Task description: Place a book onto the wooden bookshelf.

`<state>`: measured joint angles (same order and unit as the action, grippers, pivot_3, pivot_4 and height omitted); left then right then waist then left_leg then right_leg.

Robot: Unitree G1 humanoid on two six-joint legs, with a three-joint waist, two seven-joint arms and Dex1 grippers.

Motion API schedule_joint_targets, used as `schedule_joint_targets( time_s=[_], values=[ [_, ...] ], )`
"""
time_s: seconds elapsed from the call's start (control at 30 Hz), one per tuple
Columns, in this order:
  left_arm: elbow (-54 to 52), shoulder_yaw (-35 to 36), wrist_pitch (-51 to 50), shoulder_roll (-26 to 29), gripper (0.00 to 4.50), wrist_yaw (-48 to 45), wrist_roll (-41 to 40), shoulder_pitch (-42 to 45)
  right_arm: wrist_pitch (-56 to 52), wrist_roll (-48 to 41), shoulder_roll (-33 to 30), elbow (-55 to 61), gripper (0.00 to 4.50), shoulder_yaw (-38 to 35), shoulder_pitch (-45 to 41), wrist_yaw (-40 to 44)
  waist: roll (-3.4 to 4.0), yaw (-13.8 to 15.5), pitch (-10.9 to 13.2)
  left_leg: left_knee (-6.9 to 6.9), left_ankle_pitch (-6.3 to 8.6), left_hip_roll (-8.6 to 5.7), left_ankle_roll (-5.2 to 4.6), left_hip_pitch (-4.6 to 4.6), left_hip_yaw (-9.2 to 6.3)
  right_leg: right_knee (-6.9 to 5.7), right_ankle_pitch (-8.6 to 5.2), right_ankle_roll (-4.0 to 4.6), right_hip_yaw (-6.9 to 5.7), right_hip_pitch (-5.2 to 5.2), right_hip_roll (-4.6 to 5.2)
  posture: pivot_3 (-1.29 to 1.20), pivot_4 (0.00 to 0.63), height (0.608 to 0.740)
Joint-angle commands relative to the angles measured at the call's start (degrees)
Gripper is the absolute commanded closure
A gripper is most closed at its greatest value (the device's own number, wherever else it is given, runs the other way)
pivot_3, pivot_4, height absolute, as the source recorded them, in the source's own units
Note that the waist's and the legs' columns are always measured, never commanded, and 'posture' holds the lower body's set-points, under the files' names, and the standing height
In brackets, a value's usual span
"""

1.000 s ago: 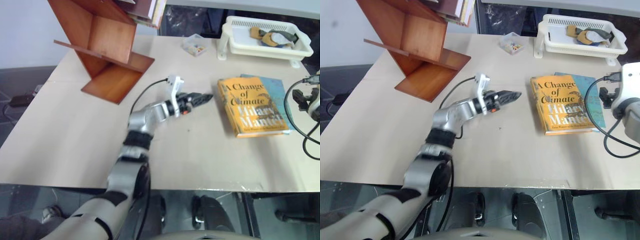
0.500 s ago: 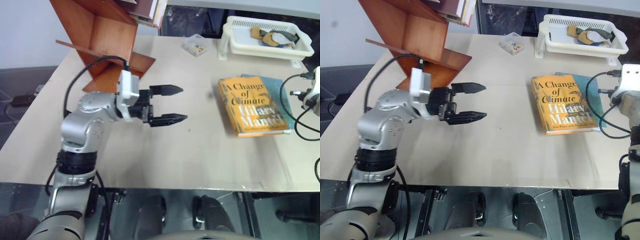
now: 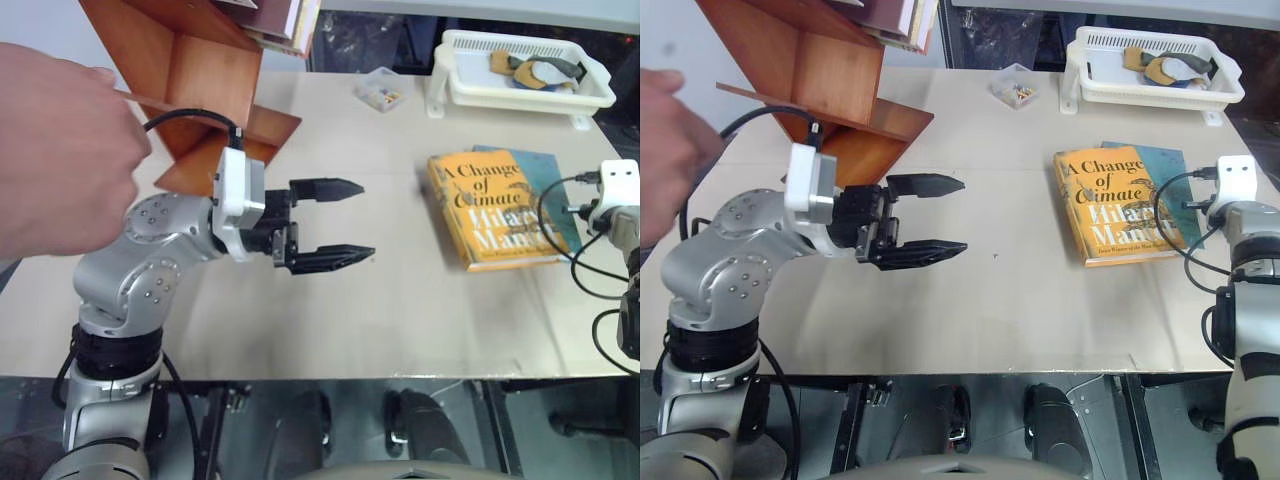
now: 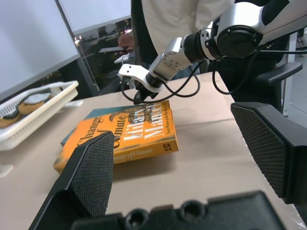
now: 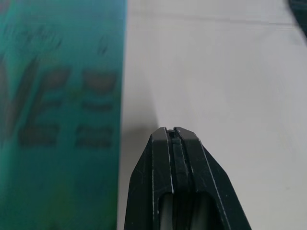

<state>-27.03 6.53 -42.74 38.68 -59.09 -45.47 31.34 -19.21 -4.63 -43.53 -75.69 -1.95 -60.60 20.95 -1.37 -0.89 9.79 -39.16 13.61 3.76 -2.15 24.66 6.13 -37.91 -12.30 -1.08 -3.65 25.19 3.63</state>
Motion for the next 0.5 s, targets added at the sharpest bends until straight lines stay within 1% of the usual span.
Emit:
schedule_joint_targets(
  time_s=[0.03, 0.27, 0.33, 0.5],
  values=[
    [-3.4, 2.9, -0.6, 1.9, 0.01, 2.0, -2.9, -1.0, 3.2, 3.0, -0.5, -0.3, 4.5, 0.4, -1.7, 5.1, 0.0, 0.0, 0.0, 0.0, 0.0, 0.0, 0.0, -0.01, 0.01, 0.0, 0.0, 0.0, 0.0, 0.0, 0.0, 0.0, 0.15, 0.74],
    [-4.2, 4.3, -0.8, 4.1, 0.01, 3.9, -5.0, -3.2, 4.8, 5.7, 1.1, -0.2, 4.5, 0.2, -1.8, 14.4, 0.01, -0.2, 0.0, 0.0, 0.0, 0.04, 0.01, -0.07, 0.06, -0.03, 0.0, 0.0, 0.06, -0.01, -0.03, 0.0, 0.15, 0.74],
    [-3.8, 4.1, -0.3, 4.4, 0.01, 3.9, -5.0, -3.3, 5.3, 5.1, 1.6, -0.1, 4.5, -1.1, -1.6, 15.9, 0.01, -0.2, 0.0, 0.0, 0.0, 0.06, 0.01, -0.07, 0.07, -0.03, 0.0, 0.0, 0.06, -0.01, -0.04, 0.0, 0.15, 0.74],
    [-2.7, 3.2, 0.7, 4.8, 0.01, 3.4, -4.5, -3.5, 5.6, 5.5, 2.5, 0.5, 4.5, -1.5, -1.0, 18.6, 0.02, -0.1, 0.0, 0.0, 0.0, 0.06, 0.01, -0.06, 0.08, -0.03, 0.01, 0.0, 0.05, -0.01, -0.04, 0.0, 0.15, 0.74]
  ],
)
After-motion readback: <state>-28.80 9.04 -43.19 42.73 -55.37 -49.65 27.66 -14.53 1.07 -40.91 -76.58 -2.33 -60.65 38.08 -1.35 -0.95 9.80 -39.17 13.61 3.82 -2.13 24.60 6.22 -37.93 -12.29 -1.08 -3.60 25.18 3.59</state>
